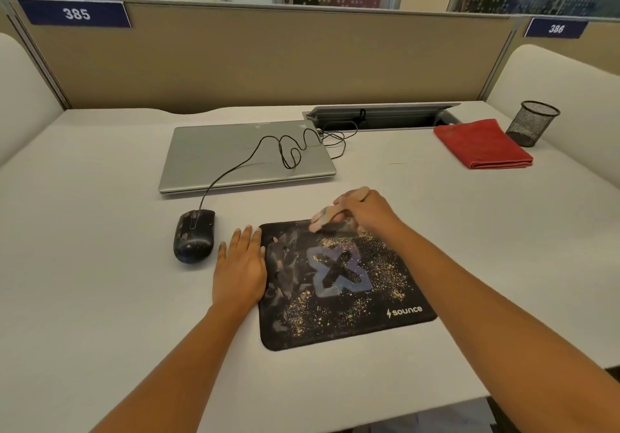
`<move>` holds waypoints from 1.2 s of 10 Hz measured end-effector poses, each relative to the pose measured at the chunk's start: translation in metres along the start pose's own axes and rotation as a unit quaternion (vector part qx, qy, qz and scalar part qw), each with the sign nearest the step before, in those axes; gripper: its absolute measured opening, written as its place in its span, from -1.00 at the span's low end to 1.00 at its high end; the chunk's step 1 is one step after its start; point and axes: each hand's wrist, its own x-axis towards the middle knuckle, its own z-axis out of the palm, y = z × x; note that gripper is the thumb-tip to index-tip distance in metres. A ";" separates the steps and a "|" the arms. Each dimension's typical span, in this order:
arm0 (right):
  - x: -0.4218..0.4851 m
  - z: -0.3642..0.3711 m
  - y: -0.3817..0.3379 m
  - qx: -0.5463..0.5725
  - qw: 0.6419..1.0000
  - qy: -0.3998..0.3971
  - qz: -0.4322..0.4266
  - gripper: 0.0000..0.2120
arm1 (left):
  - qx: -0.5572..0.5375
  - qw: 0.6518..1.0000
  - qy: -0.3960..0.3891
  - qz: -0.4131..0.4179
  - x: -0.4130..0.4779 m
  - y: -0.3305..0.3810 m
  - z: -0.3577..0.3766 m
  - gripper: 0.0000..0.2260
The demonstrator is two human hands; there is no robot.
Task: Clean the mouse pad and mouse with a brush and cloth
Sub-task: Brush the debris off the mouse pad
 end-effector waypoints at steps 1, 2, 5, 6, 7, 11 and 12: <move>0.004 -0.031 0.004 -0.141 0.988 0.051 0.034 -0.74 | 0.003 1.000 -0.001 0.000 0.000 0.000 0.000 -0.56; 0.002 -0.044 0.000 -0.229 0.965 0.123 0.034 -0.73 | 0.005 1.000 0.000 -0.001 0.000 0.001 0.001 -0.56; -0.011 0.007 -0.006 0.061 0.998 -0.002 0.008 -0.74 | 0.009 1.000 0.000 0.000 0.000 0.001 0.000 -0.56; -0.010 -0.009 0.000 -0.043 0.998 0.035 0.026 -0.74 | 0.006 1.000 0.004 0.001 0.000 0.002 0.000 -0.57; -0.010 -0.037 -0.001 -0.215 0.971 0.097 0.043 -0.75 | 0.008 1.000 0.005 0.002 0.000 0.001 0.000 -0.56; -0.009 -0.041 0.012 -0.034 0.993 0.092 0.059 -0.73 | 0.008 1.000 0.009 0.002 0.000 0.001 0.001 -0.56; -0.007 -0.059 0.017 -0.156 0.968 0.163 0.107 -0.70 | 0.007 1.000 0.008 0.002 0.000 0.001 0.001 -0.56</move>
